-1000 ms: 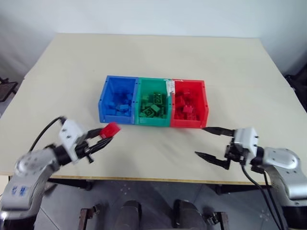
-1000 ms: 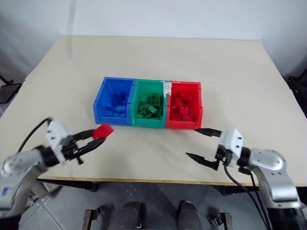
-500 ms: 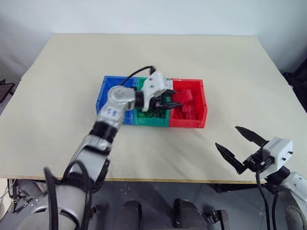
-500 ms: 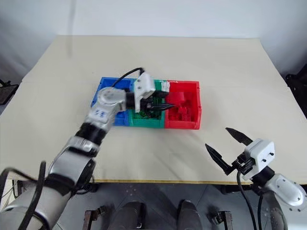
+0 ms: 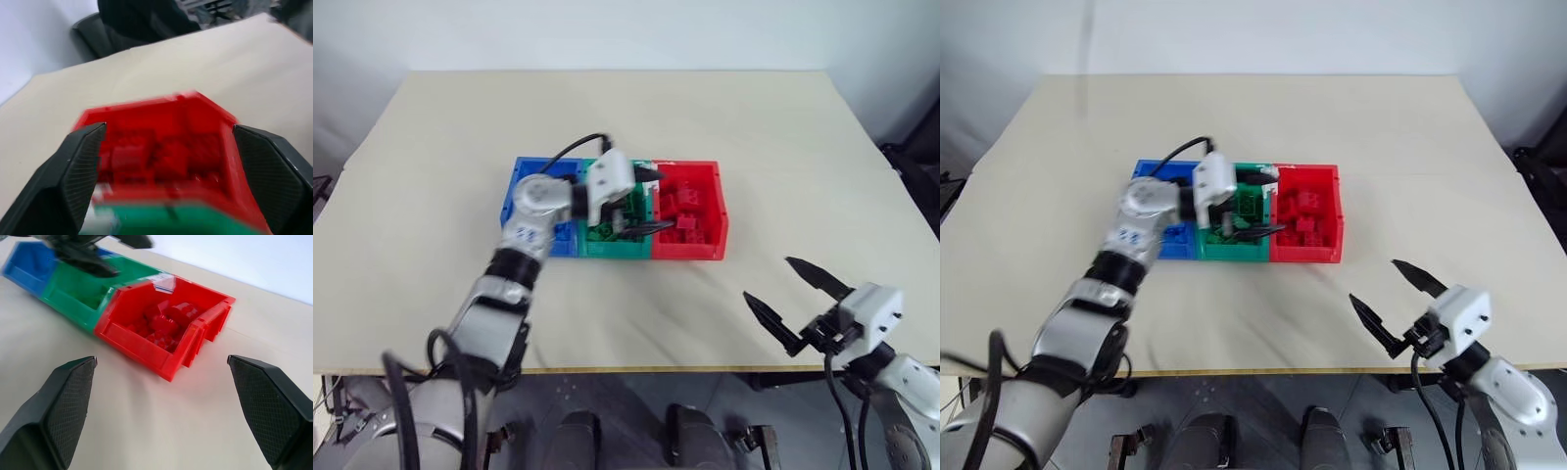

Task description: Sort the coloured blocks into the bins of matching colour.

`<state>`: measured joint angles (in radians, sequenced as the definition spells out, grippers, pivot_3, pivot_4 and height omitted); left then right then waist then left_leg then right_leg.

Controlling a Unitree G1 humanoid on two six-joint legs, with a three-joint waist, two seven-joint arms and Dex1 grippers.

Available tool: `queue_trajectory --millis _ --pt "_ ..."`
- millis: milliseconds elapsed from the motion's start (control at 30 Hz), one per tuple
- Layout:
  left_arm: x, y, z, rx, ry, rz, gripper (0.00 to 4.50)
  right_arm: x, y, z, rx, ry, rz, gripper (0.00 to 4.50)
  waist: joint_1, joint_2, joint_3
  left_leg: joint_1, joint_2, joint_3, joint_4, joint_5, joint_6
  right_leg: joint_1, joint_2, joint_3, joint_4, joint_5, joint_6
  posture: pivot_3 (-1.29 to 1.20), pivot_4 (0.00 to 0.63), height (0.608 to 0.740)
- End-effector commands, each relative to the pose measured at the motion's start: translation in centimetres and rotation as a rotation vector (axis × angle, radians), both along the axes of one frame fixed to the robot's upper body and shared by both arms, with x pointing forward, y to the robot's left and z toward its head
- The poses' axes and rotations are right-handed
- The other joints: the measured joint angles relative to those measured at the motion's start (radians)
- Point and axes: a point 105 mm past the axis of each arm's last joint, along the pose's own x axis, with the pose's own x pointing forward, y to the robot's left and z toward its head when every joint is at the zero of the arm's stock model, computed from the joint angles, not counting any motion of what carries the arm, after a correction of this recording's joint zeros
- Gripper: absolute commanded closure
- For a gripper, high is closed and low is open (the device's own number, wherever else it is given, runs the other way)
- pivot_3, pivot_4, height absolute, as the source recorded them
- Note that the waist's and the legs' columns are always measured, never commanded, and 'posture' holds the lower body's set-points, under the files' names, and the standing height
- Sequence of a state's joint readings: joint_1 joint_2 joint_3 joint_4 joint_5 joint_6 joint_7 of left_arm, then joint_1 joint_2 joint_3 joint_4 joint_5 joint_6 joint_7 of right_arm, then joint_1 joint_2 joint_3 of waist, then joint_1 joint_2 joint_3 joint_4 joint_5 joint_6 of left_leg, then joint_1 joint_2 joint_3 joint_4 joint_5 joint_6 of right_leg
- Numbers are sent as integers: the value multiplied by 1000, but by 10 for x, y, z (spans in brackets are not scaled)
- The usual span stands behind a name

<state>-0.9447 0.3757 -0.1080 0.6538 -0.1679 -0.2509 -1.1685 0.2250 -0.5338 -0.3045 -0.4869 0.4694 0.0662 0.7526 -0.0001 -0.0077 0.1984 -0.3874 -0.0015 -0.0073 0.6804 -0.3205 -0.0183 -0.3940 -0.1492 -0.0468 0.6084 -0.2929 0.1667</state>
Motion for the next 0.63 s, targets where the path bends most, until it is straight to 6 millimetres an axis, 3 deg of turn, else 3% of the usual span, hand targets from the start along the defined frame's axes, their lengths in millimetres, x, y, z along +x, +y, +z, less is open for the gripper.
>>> queue_trajectory --millis 33,100,267,433,633 --pt "-22 56 1 18 -15 61 112 6 7 -3 -51 11 123 0 -8 1 0 1 0 0 0 0 0 0 0 0 0 0 0 0 150 740" --pt "-40 85 -8 55 15 98 112 12 8 -6 -78 25 173 0 -8 1 0 1 1 0 -1 0 0 0 0 0 1 0 -1 0 150 740" --pt "-82 164 -21 18 145 421 112 30 18 -7 -136 33 318 0 -1 1 1 0 1 -2 1 0 0 1 0 0 1 0 -1 0 150 740" --pt "-100 175 -23 -22 167 552 112 42 24 1 -150 33 409 0 26 1 1 0 0 -4 1 0 0 2 -1 -1 2 0 -1 0 150 740" --pt "-104 175 -29 -76 136 636 112 59 28 15 -124 -8 392 0 20 1 1 1 0 -4 0 0 -1 1 0 -1 2 -1 -2 0 150 740"
